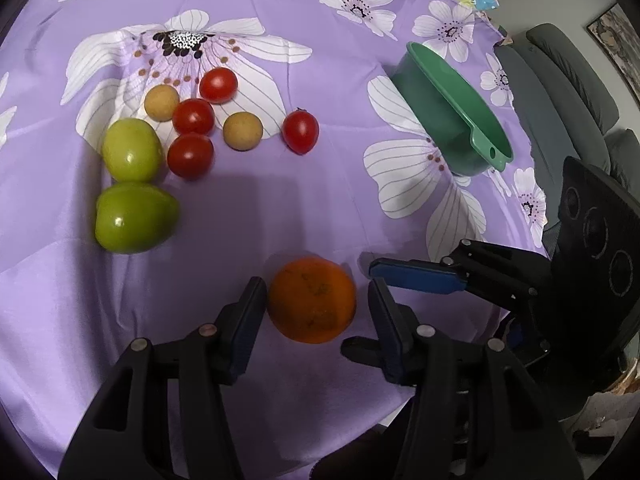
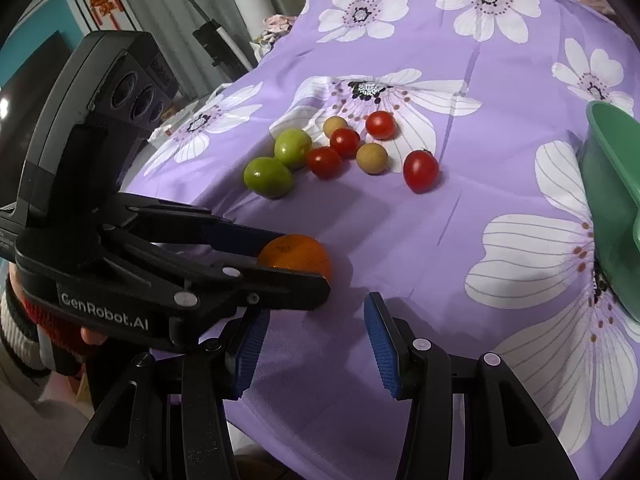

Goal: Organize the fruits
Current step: 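Grasp the second orange with the left gripper and lift it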

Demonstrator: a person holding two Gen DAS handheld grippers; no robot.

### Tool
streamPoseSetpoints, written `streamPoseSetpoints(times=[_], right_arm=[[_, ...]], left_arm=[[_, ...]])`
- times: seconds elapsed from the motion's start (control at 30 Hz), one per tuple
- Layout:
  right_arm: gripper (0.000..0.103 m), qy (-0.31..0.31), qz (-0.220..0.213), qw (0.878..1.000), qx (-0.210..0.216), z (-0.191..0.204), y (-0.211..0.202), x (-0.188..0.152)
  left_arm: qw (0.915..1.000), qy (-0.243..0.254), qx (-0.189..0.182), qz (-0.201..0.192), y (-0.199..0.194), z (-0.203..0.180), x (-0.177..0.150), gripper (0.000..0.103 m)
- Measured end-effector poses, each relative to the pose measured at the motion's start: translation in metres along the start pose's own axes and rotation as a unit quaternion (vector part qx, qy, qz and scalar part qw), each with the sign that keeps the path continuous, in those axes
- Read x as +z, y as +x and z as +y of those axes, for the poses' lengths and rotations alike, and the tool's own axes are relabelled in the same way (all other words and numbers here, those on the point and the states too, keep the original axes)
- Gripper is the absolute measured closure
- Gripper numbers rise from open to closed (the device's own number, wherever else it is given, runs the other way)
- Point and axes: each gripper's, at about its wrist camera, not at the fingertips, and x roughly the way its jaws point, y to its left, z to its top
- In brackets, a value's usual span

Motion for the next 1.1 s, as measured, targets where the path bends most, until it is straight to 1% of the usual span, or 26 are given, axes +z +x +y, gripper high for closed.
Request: streamPoseSetpoints(times=[0.23,0.33,0.4,0.67,0.77,1.1], right_arm=[[0.053,-0.006,0.004,1.000,0.011,0.003,0.008,0.007],[0.053,-0.010,0.004,1.000,0.015,0.005,0.012,0.009],[0.053,-0.013,0.005,1.000,0.017,0.007,0.014,0.010],[0.054,-0.014,-0.002,1.000,0.014,0.008,0.015,0.011],[0.056,-0.017,-0.008,1.000,0.009,0.009,0.014,0.010],[0.058,-0.011,-0.022,1.000,0.004,0.009,0.010,0.011]], left_arm=[[0.9999,-0.003,-0.015,-0.007,-0.005,0.004,0.002,0.052],[0.9998,-0.006,-0.019,-0.007,-0.006,0.008,0.000,0.055],[0.9996,-0.009,-0.026,-0.007,-0.007,0.009,-0.001,0.060],[0.9992,-0.012,-0.037,-0.011,-0.007,0.011,-0.003,0.060],[0.9989,-0.018,-0.042,-0.011,-0.008,0.013,-0.003,0.060],[0.9989,-0.012,-0.039,-0.021,-0.013,0.009,-0.001,0.060]])
